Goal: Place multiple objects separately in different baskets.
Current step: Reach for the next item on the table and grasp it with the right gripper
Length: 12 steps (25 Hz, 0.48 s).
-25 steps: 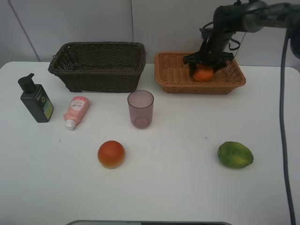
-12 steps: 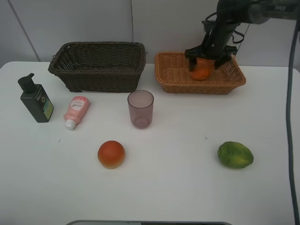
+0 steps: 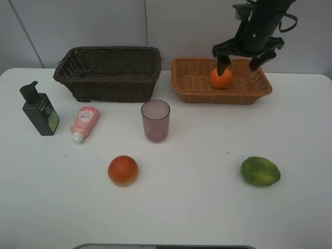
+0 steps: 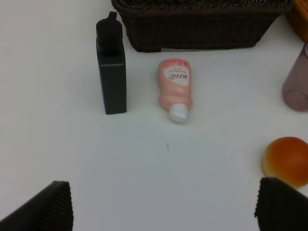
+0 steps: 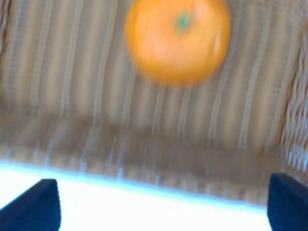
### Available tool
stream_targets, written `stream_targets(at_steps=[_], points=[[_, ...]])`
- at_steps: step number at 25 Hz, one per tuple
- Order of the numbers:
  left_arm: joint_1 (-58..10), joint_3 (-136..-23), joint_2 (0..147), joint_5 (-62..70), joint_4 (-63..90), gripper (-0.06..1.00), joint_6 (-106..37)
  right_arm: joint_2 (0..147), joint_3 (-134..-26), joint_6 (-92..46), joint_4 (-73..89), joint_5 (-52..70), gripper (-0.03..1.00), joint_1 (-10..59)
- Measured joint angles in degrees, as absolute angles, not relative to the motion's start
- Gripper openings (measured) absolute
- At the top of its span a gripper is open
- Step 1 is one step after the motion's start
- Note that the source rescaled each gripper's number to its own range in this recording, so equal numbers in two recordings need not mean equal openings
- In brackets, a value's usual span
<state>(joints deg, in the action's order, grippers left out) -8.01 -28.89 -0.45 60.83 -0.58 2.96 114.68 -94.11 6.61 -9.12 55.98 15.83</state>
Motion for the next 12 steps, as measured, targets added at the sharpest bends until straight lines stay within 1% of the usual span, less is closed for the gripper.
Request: stream_targets(at_steps=[5,6,9,12], points=[[-8.01,-28.89,-0.45,60.83,-0.58,0.98,2.96,99.58,-72.92,5.97,-8.76,50.37,0.88,18.73],[-8.01,-28.89,-0.45,60.83,-0.58,0.98,2.96,93.32,-65.62,4.0,-7.98,49.25,0.88,19.89],[-8.01,-28.89,-0.45,60.83,-0.58,0.98,2.96,85.28,-56.16,0.62,-7.92,48.32,0.88,21.24],[-8.01,-28.89,-0.45,60.83,-0.58,0.98,2.96,77.88,-49.08,-2.88,-7.92,47.52,0.88,21.66]])
